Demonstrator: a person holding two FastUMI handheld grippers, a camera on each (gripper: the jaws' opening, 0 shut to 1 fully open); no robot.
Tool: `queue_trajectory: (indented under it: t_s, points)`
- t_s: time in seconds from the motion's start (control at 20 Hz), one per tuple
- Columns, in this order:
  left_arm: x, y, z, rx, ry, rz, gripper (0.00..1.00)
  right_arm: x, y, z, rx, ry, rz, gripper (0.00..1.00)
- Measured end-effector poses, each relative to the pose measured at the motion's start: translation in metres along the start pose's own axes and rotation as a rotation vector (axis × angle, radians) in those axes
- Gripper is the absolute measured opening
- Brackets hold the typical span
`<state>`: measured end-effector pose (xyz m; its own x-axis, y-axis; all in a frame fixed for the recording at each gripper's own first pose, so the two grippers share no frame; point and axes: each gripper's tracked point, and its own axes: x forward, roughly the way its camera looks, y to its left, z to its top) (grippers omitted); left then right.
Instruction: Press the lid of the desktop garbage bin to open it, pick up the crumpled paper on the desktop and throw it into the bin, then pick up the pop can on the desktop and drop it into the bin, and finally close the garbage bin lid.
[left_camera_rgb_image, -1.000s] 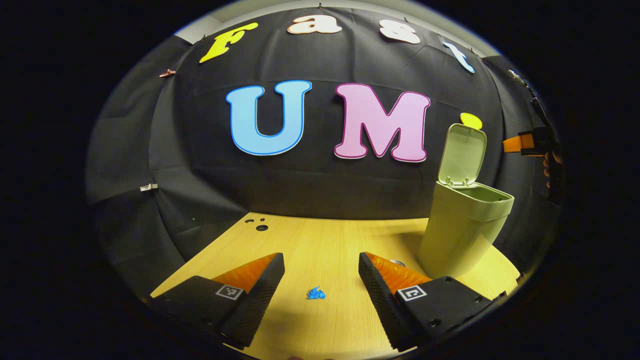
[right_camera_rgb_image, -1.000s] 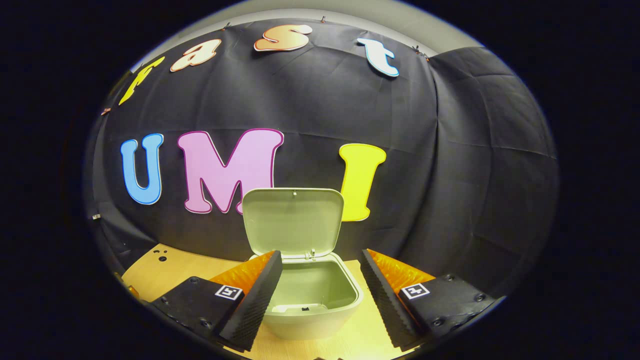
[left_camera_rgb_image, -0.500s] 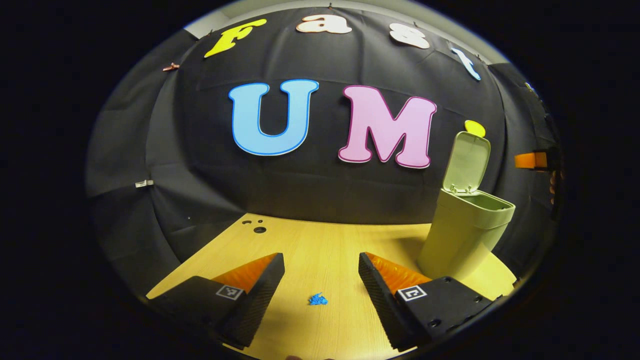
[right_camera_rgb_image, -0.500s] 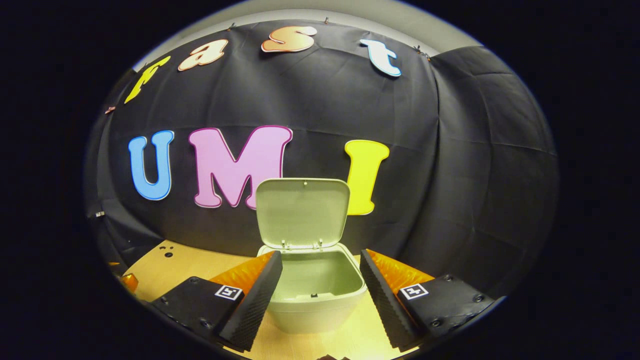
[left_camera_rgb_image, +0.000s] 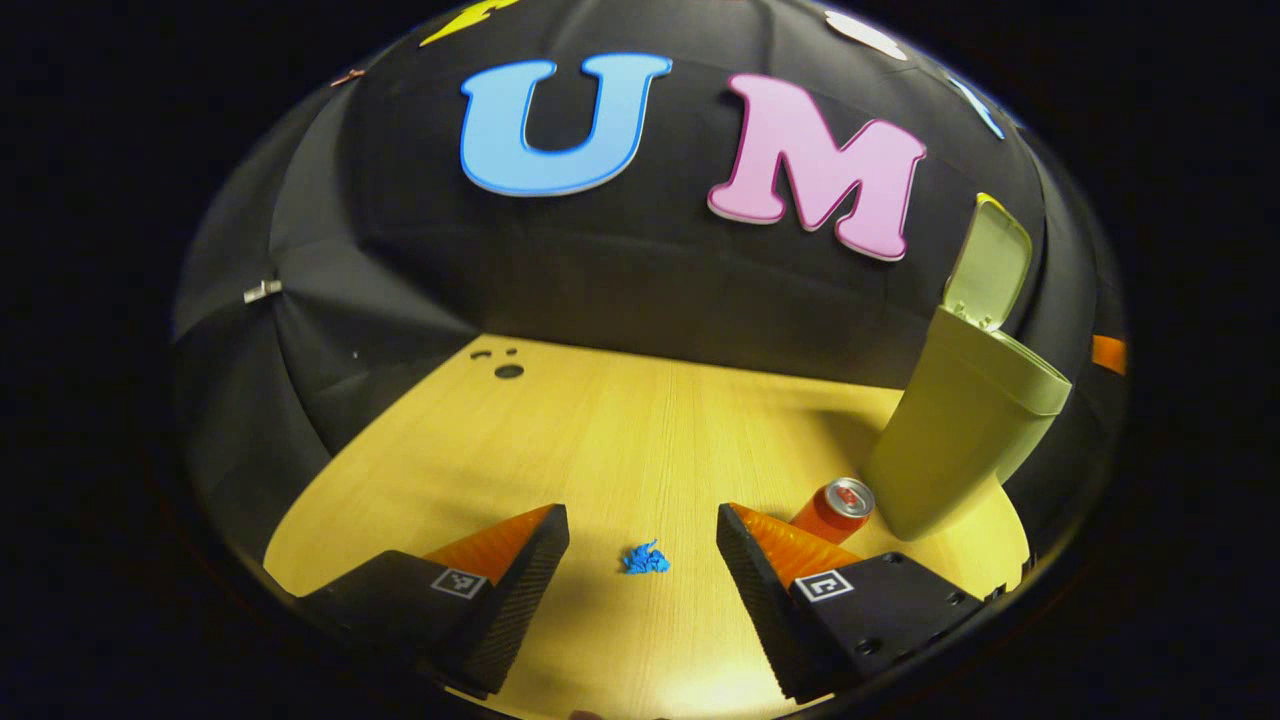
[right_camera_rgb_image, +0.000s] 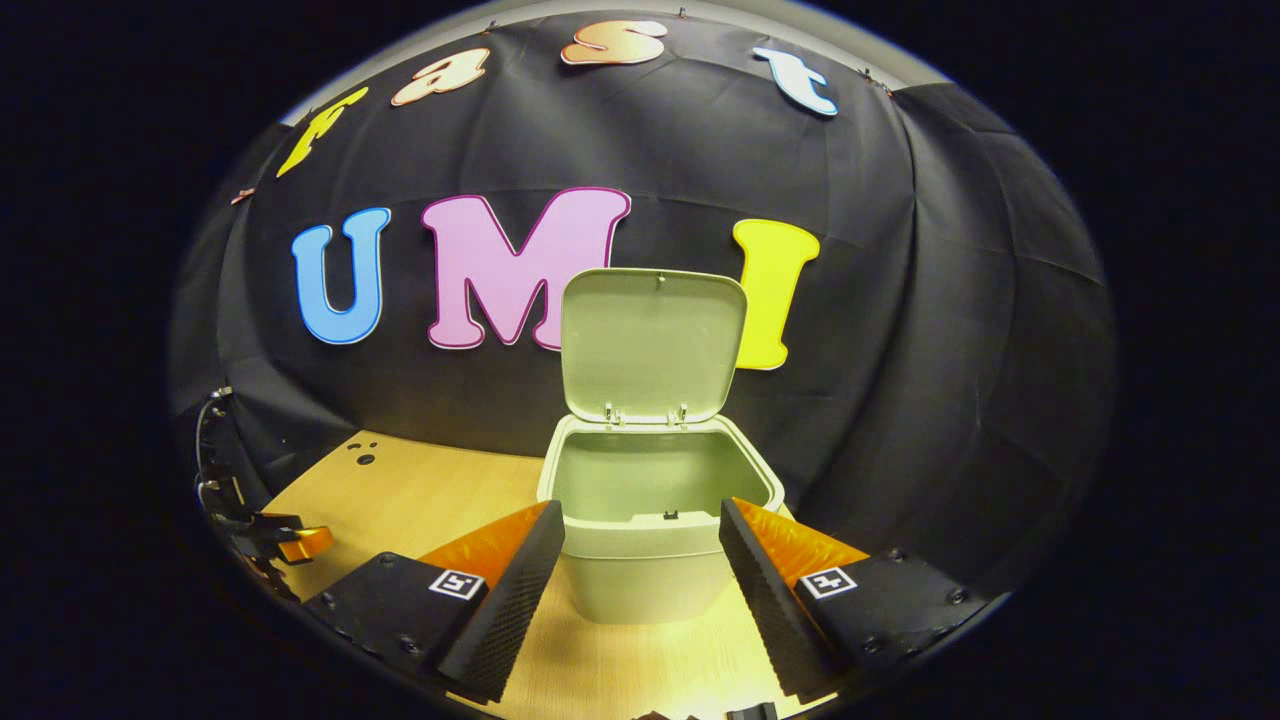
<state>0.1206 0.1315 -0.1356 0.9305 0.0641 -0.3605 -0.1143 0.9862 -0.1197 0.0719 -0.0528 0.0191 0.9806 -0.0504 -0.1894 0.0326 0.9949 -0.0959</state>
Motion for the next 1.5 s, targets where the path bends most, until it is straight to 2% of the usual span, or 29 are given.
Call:
queue_trajectory:
  t_s: [0.15, 0.25, 0.55, 0.75, 1.0, 1.1, 1.4, 1.45, 1.5]
  points:
    - [0.026, -0.007, -0.014, 0.010, 0.059, -0.007, 0.96, 0.004, -0.009, -0.001, -0.006, 0.006, -0.018, 0.98]
    - [0.041, -0.006, -0.029, 0.043, 0.120, 0.016, 0.96, 0.007, -0.014, -0.004, -0.020, 0.016, -0.023, 0.98]
    - [0.082, -0.015, -0.070, 0.087, 0.239, 0.032, 0.96, 0.019, -0.016, -0.015, -0.054, 0.050, -0.009, 0.98]
    - [0.094, -0.014, -0.088, 0.105, 0.284, 0.051, 0.96, 0.028, -0.011, -0.025, -0.047, 0.077, 0.010, 0.98]
    - [0.098, -0.007, -0.111, 0.119, 0.330, 0.083, 0.90, 0.033, -0.013, -0.039, -0.057, 0.103, 0.024, 0.98]
    - [0.102, -0.008, -0.112, 0.147, 0.311, 0.062, 0.88, 0.036, -0.015, -0.042, -0.052, 0.112, 0.026, 0.98]
    - [0.111, -0.006, -0.105, 0.139, 0.268, 0.074, 0.73, 0.044, -0.017, -0.046, -0.030, 0.114, 0.037, 0.98]
    - [0.111, -0.006, -0.104, 0.128, 0.262, 0.079, 0.60, 0.045, -0.017, -0.048, -0.028, 0.116, 0.039, 0.98]
    - [0.113, -0.006, -0.104, 0.122, 0.259, 0.081, 0.54, 0.045, -0.018, -0.050, -0.024, 0.120, 0.040, 0.98]
